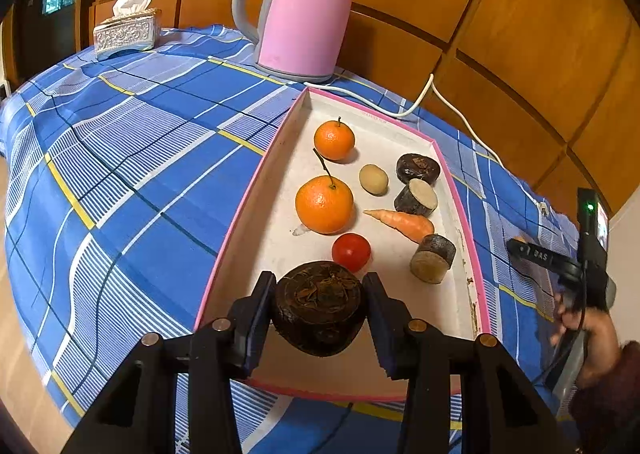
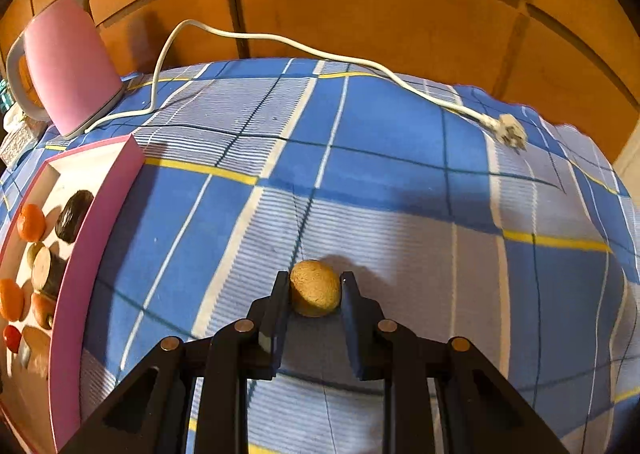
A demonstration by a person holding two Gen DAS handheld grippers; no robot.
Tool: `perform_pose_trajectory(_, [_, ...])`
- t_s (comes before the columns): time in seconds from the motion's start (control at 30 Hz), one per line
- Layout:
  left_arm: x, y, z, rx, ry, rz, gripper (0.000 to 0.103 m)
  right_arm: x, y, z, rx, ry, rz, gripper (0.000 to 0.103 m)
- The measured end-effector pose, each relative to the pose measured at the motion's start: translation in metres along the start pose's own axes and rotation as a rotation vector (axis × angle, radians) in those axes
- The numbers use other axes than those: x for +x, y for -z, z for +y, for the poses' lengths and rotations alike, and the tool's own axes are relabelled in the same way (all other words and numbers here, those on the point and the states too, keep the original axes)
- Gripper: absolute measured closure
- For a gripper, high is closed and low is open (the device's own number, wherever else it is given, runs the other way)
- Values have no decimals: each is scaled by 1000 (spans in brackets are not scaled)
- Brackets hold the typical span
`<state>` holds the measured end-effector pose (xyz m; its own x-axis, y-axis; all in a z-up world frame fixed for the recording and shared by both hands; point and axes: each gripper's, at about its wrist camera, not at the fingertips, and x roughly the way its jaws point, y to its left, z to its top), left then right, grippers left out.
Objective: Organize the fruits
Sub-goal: 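Release the dark fruit in the tray while the right tool grasps the small tan fruit, then carry the tan fruit with the right tool into the tray and release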
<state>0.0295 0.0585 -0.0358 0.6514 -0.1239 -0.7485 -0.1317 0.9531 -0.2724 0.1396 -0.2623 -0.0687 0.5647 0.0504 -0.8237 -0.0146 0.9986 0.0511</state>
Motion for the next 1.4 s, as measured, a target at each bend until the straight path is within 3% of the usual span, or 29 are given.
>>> perform_pose_trajectory(0.2, [10, -2, 2, -11, -14, 16, 58, -10, 15, -4, 8, 25, -13, 79])
perform_pose_trajectory(0.33, [10, -4, 1, -13, -16, -4, 44, -16, 23, -10, 19, 31, -22, 79])
perform_pose_trajectory(0.53, [5, -3, -2, 0, -21, -20, 42, -19, 30, -12, 17, 39, -44, 79])
perform_pose_trajectory(0.67, [-8, -2, -1, 1, -30, -61, 33, -20, 33, -13, 31, 39, -55, 79])
perform_pose_trajectory(1.07, [-30, 3, 12, -40, -9, -94, 30, -25, 39, -18, 80, 48, -65, 79])
perform_pose_trajectory(1.4, [-39, 2, 32, -104, -83, -120, 27, -43, 60, -57, 245, 126, -87, 79])
